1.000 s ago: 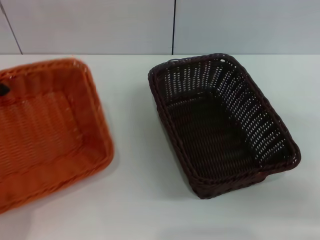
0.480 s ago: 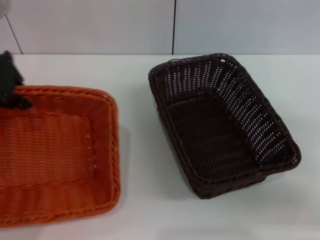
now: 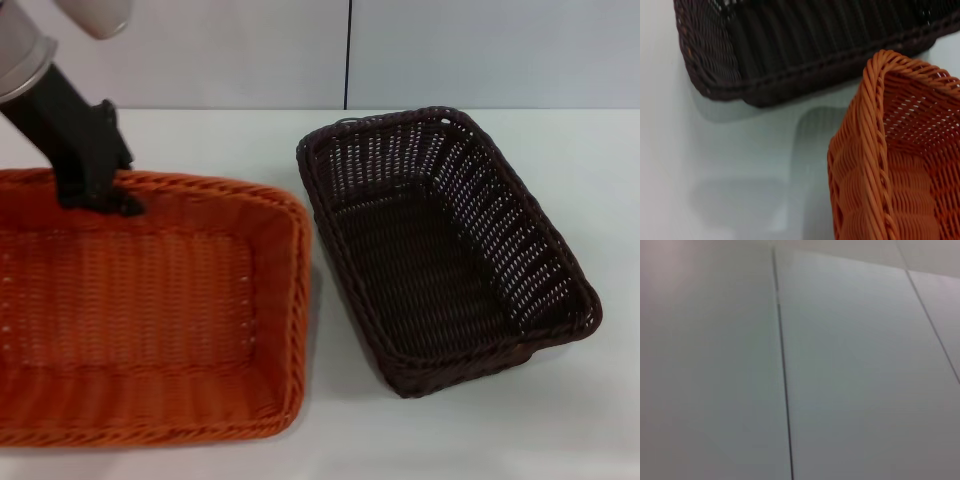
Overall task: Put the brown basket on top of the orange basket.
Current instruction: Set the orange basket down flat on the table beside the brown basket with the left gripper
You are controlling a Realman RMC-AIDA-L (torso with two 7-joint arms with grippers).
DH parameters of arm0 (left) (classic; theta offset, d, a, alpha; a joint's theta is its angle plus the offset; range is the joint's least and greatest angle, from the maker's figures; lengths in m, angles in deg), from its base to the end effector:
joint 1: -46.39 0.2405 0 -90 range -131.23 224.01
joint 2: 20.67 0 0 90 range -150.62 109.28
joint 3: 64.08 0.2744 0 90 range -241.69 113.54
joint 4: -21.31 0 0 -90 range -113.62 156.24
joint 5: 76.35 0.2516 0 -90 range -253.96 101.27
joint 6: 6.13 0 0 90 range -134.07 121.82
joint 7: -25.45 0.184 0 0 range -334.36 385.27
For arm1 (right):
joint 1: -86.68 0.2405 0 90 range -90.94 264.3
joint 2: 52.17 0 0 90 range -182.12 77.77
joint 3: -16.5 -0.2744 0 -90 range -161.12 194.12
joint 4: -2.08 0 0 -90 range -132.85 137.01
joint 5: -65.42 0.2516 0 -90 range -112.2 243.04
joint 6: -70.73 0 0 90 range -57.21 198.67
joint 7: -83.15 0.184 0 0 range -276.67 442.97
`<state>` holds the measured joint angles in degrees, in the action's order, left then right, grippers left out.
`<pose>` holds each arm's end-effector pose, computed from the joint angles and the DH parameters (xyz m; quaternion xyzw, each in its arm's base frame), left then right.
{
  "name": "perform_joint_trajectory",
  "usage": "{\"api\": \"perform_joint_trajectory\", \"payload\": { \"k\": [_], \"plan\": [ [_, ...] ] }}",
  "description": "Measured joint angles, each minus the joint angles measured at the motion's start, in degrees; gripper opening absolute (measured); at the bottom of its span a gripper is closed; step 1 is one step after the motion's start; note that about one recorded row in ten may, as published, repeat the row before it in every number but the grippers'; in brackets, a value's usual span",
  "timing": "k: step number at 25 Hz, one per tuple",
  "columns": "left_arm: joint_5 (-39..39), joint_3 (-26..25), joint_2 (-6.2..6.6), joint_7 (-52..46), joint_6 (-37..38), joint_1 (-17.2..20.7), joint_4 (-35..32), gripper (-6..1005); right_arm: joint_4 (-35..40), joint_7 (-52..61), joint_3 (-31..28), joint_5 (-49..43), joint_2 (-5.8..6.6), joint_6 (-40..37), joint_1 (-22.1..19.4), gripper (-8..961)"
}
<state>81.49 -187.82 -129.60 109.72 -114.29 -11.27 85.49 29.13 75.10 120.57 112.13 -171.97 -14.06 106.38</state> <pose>-0.1517 0.4703 0.0797 -0.9598 0.0259 0.2701 0.0724 0.3192 0.3897 0.0767 -0.4439 0.0967 0.4032 0.7944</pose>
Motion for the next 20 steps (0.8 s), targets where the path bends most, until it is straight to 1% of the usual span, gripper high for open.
{"api": "perform_joint_trajectory", "payload": {
  "k": [3, 7, 11, 14, 16, 17, 19, 20],
  "plan": [
    [0.04, -0.03, -0.72, -0.83, 0.65, -1.86, -0.89, 153, 0.11, -1.37, 0.56, 0.04, 0.01, -0.03, 0.03, 710],
    [0.04, 0.13, -1.30, -2.03, 0.91, -3.80, -2.14, 153, 0.19, -0.67, 0.07, 0.06, 0.25, -0.13, 0.03, 710],
    [0.05, 0.12, -2.52, -3.43, 1.53, -6.01, -6.13, 152, -0.05, -0.61, -0.55, 0.06, 0.42, -0.59, -0.01, 709],
    [0.04, 0.04, -2.82, -3.68, 1.72, -6.30, -6.60, 151, -0.36, -0.53, -0.72, 0.06, 0.59, -0.64, -0.01, 709],
    [-0.33, -0.16, -3.60, -4.51, 2.11, -6.79, -7.06, 151, -0.38, -0.52, -0.73, 0.06, 0.63, -0.64, -0.01, 709],
    [-0.33, -0.16, -3.60, -4.51, 2.11, -6.79, -7.06, 150, -0.45, -0.52, -0.74, 0.06, 0.67, -0.65, -0.01, 709],
    [-0.67, -0.56, -4.45, -5.01, 2.20, -7.06, -7.02, 150, -1.02, -0.49, -0.74, 0.06, 0.74, -1.07, -0.01, 709],
    [-0.67, -0.56, -4.45, -5.01, 2.20, -7.06, -7.02, 150, -1.02, -0.49, -0.74, 0.06, 0.74, -1.07, -0.01, 709]
  ]
}}
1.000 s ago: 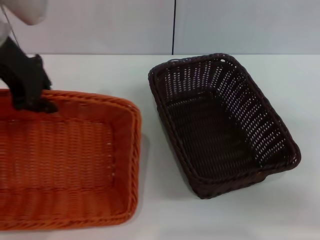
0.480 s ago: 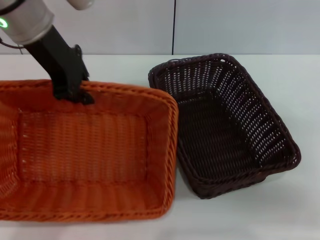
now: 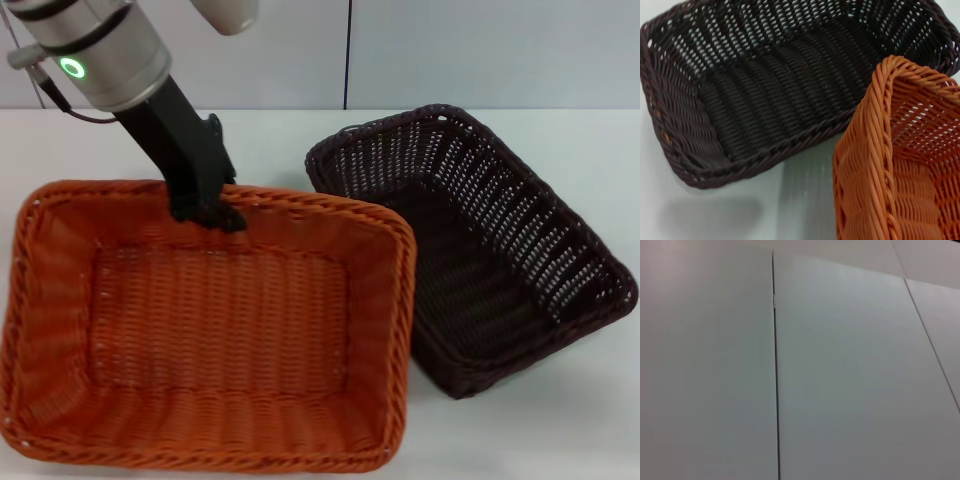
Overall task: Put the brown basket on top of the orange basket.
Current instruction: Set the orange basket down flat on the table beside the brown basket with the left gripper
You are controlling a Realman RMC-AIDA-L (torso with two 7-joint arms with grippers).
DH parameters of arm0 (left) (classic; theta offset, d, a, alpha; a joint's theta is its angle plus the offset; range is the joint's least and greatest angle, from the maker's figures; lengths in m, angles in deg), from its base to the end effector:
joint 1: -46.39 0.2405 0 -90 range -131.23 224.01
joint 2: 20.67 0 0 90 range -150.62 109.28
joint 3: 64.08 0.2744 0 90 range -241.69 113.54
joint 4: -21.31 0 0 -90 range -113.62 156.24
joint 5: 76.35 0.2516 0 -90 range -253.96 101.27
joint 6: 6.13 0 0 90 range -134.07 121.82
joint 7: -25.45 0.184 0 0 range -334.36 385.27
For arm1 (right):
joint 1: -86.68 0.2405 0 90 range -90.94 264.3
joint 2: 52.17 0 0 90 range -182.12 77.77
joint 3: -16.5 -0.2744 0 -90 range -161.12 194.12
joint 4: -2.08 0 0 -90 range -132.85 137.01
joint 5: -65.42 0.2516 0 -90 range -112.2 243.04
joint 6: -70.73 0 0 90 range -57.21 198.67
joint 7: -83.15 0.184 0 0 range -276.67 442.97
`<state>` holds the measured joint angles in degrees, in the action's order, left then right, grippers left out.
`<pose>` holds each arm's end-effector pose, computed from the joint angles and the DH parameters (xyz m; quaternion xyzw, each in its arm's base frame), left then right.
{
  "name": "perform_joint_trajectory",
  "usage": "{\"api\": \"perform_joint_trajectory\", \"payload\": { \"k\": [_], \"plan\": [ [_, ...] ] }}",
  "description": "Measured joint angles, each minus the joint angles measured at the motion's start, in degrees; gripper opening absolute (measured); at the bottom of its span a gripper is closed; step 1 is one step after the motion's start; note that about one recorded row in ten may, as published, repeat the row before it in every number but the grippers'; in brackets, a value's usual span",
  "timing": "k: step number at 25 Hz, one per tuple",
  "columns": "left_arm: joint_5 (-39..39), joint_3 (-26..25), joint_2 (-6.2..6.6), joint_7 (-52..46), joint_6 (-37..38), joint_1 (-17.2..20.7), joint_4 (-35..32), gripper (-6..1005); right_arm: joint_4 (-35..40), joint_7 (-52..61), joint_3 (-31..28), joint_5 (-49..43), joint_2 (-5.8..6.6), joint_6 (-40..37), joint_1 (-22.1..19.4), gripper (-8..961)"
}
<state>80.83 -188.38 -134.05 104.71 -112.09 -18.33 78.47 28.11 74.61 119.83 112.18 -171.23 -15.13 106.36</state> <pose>-0.1070 0.4728 0.0236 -0.9712 0.0188 0.2348 0.0359 0.3262 0.3863 0.0859 -0.4379 0.0852 0.3920 0.8046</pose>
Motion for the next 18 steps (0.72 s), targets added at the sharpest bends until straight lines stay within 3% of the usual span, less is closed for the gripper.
{"api": "perform_joint_trajectory", "payload": {
  "k": [2, 3, 4, 9, 18],
  "plan": [
    [0.00, 0.00, 0.00, 0.00, 0.00, 0.00, 0.00, 149, -0.54, 0.01, 0.00, 0.00, 0.00, -0.80, -0.09, 709],
    [-0.09, -0.22, -0.76, -0.26, 0.34, -0.06, 0.18, 149, -0.72, 0.01, 0.00, 0.00, 0.00, -1.21, -0.22, 709],
    [-0.03, -0.07, -2.35, -0.46, 2.15, 0.23, 0.08, 149, -0.81, 0.02, 0.01, 0.00, 0.00, -2.01, -0.66, 709],
    [1.92, 1.47, -3.82, -0.40, 5.60, 1.92, -0.43, 148, -0.72, 0.02, 0.03, -0.23, -0.03, -3.07, -1.83, 709],
    [3.33, 3.36, -4.27, -0.59, 7.73, 3.81, -0.51, 146, -0.68, 0.04, 0.29, -0.51, -0.17, -4.20, -2.73, 709]
  ]
}}
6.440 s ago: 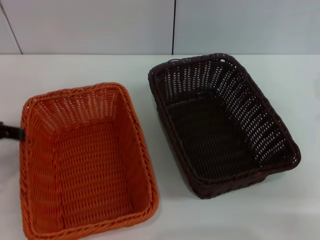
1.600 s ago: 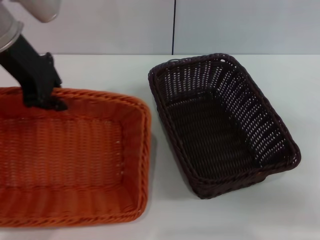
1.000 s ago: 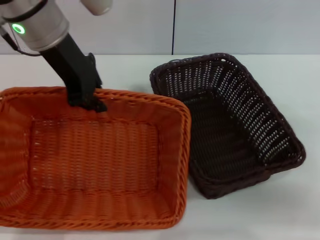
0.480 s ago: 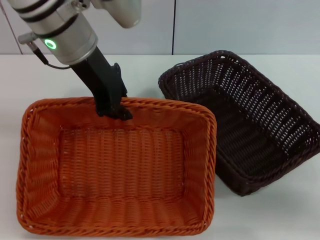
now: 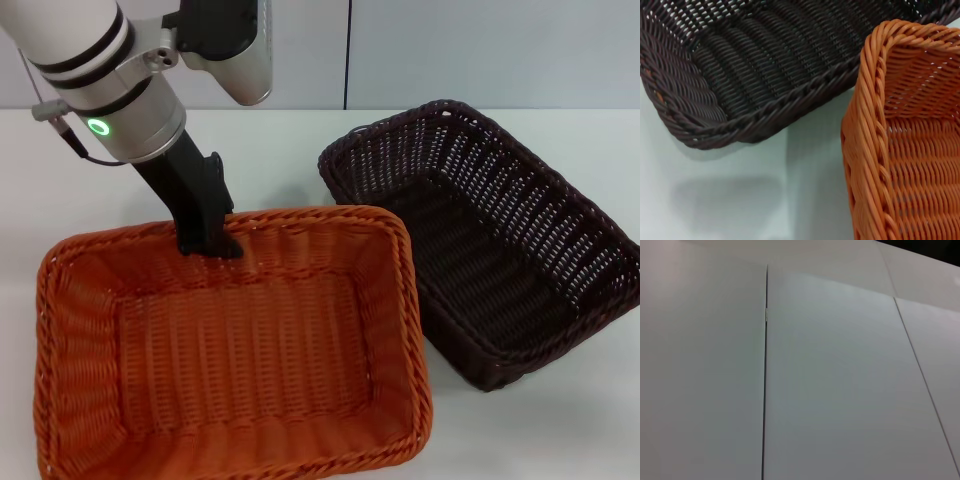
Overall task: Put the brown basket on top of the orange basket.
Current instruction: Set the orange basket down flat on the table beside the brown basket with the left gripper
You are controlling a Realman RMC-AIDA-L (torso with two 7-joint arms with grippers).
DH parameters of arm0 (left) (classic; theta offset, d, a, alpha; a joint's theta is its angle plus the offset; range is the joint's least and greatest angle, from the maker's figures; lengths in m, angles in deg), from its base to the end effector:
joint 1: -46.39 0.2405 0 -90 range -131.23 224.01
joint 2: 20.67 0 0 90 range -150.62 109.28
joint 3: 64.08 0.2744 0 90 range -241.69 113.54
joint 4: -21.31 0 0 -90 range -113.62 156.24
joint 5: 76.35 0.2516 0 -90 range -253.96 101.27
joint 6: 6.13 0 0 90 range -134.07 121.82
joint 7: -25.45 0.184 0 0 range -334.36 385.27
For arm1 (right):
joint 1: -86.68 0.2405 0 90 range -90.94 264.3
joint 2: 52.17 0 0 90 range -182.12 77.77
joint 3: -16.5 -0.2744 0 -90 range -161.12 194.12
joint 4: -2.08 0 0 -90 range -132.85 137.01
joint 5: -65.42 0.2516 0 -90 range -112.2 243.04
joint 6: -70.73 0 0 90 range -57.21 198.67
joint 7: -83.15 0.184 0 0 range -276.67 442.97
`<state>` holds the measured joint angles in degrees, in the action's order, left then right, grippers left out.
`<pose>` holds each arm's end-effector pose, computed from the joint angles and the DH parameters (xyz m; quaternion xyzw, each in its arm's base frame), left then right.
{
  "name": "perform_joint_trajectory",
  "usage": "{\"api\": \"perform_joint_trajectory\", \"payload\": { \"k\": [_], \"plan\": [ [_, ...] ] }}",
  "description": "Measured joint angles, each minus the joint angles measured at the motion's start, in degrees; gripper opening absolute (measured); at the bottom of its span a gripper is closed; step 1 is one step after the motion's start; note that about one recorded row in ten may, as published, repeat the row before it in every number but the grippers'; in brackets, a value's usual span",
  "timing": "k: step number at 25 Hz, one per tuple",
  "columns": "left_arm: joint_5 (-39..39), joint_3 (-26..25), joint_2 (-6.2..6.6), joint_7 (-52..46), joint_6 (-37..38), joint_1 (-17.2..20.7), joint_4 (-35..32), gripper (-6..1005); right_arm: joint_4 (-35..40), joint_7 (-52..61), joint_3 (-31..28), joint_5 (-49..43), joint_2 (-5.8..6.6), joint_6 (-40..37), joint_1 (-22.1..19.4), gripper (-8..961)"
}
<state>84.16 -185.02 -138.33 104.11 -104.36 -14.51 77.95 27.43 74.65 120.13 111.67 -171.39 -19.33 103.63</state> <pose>-0.1349 0.4719 -0.0144 -0.9653 0.0135 0.2546 0.0555 0.3369 0.3616 0.0892 -0.4251 0.0683 0.3846 0.8165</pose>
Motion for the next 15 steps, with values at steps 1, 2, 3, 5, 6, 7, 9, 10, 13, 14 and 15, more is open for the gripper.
{"api": "perform_joint_trajectory", "payload": {
  "k": [1, 2, 3, 5, 6, 7, 9, 10, 13, 14, 15],
  "plan": [
    [0.01, 0.20, 0.00, -0.06, -0.02, 0.34, -0.08, 146, 0.04, 0.01, 0.08, -0.01, -0.02, -0.11, -0.08, 709],
    [0.01, 0.20, 0.00, -0.06, -0.02, 0.34, -0.08, 145, 0.10, 0.02, 0.21, -0.02, -0.05, -0.31, -0.18, 709],
    [0.01, 0.43, 0.02, -0.06, -0.08, 0.54, -0.13, 145, 0.13, 0.02, 0.30, -0.02, -0.08, -0.47, -0.24, 709],
    [0.04, 1.46, 0.12, 0.02, -0.05, 1.13, -0.14, 165, 0.20, 0.03, 0.45, -0.03, -0.16, -0.78, -0.37, 709],
    [0.21, 2.55, 0.19, 0.30, 0.28, 1.55, -0.18, 186, 0.25, 0.04, 0.53, -0.03, -0.21, -0.99, -0.48, 709],
    [0.21, 2.55, 0.19, 0.30, 0.28, 1.55, -0.18, 206, 0.27, 0.04, 0.65, -0.03, -0.26, -1.25, -0.60, 709],
    [0.85, 3.40, 0.21, 0.68, 0.85, 1.72, -0.79, 247, 0.28, 0.05, 1.02, -0.03, -0.32, -1.83, -0.83, 709],
    [1.13, 3.54, 0.20, 0.93, 1.01, 1.73, -1.07, 268, 0.27, 0.06, 1.20, -0.03, -0.35, -2.06, -0.95, 709],
    [1.47, 3.64, 0.05, 1.88, 1.43, 1.75, -1.63, 329, 0.28, 0.06, 1.38, -0.03, -0.45, -2.58, -1.41, 709],
    [1.44, 3.63, 0.02, 2.06, 1.47, 1.75, -1.67, 330, 0.31, 0.06, 1.45, -0.03, -0.47, -2.76, -1.59, 709],
    [1.33, 3.54, 0.00, 2.14, 1.55, 1.70, -1.66, 331, 0.36, 0.06, 1.67, -0.03, -0.50, -2.96, -1.79, 709]
  ]
}}
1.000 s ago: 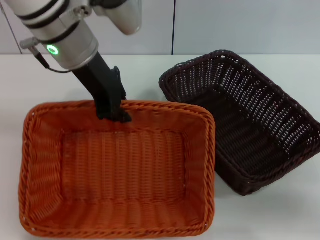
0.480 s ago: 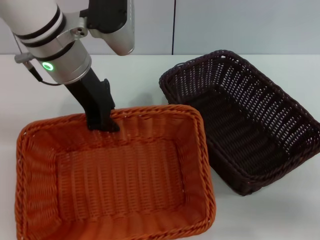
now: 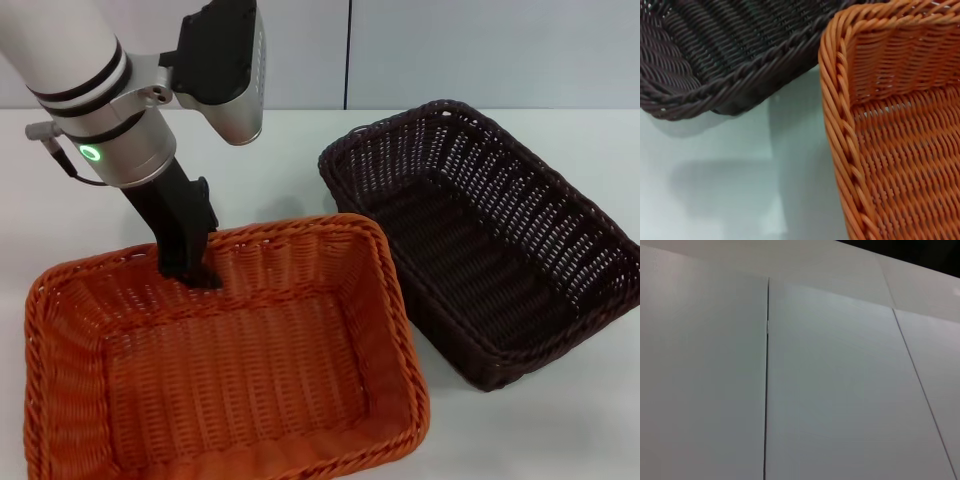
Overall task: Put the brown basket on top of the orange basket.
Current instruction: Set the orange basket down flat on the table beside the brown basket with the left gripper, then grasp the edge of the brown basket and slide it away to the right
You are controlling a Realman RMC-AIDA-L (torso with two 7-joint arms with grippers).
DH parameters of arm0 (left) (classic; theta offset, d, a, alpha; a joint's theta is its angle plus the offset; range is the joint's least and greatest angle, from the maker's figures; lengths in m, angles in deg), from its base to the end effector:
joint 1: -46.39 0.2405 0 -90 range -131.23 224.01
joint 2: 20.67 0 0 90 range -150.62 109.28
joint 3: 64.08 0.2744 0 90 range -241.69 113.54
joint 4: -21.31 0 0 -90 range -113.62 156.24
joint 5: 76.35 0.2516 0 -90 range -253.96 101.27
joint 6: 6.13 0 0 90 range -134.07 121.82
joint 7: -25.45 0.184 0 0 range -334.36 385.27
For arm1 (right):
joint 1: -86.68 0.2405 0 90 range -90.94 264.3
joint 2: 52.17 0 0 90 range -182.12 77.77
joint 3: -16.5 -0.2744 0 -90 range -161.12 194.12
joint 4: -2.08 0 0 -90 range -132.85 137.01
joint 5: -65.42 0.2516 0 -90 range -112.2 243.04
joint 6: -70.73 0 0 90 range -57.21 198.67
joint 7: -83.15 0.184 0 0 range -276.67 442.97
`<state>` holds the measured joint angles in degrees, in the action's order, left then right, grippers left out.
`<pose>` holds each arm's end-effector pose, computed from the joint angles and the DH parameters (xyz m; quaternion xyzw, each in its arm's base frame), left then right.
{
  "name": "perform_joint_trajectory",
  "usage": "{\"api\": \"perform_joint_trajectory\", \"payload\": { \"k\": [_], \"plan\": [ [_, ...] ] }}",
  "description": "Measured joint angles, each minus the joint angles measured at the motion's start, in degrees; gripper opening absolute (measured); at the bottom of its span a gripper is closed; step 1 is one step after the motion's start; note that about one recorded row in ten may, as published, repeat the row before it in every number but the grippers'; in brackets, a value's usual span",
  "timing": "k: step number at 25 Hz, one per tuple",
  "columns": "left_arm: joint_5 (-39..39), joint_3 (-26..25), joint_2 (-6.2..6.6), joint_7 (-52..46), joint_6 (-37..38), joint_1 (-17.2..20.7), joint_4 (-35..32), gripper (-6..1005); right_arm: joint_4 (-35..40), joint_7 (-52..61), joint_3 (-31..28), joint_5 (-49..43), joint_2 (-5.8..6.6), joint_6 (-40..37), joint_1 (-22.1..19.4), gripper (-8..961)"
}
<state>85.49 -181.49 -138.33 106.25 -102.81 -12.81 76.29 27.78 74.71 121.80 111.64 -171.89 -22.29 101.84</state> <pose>-0.1563 0.4674 -0.0228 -0.9563 0.0298 0.2880 0.0403 0.3355 0.3465 0.0846 -0.4211 0.0577 0.3908 0.8164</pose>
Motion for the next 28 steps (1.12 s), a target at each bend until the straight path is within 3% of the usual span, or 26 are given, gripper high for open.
{"api": "perform_joint_trajectory", "payload": {
  "k": [10, 14, 16, 17, 19, 23, 26, 28],
  "plan": [
    [-1.70, 0.75, -0.34, -0.33, 7.28, -0.33, 2.44, 423, 0.20, 0.00, 1.29, 0.38, -0.09, -1.05, -0.69, 709],
    [-3.26, -0.47, -0.48, -1.32, 10.03, 1.13, 8.83, 475, 0.15, 0.00, 1.34, 0.45, -0.09, -1.19, -0.74, 709],
    [-10.30, -6.07, -0.28, -2.92, 15.19, 4.08, 17.82, 564, -0.11, 0.00, 1.33, 0.47, -0.07, -0.82, -0.55, 709],
    [-10.30, -6.07, -0.28, -2.92, 15.19, 4.08, 17.82, 608, -0.11, 0.00, 1.33, 0.47, -0.07, -0.82, -0.55, 709],
    [-16.46, -11.29, -0.03, -4.44, 19.02, 5.51, 21.52, 697, -0.14, 0.02, 1.20, 0.47, -0.03, -0.77, -0.46, 709],
    [-27.77, -18.59, -0.08, -8.58, 27.46, 9.40, 25.10, 708, 0.36, 1.62, 0.63, 0.54, 0.05, -0.69, -0.68, 708],
    [-33.15, -17.75, -0.27, -10.10, 32.16, 12.78, 26.74, 717, -0.02, 5.04, 0.00, 1.04, 0.27, 0.13, -0.55, 708],
    [-44.24, -13.13, -0.33, -12.05, 41.82, 19.99, 29.04, 718, -0.37, 6.30, -0.73, 1.27, 0.45, 0.95, -0.20, 708]
  ]
}}
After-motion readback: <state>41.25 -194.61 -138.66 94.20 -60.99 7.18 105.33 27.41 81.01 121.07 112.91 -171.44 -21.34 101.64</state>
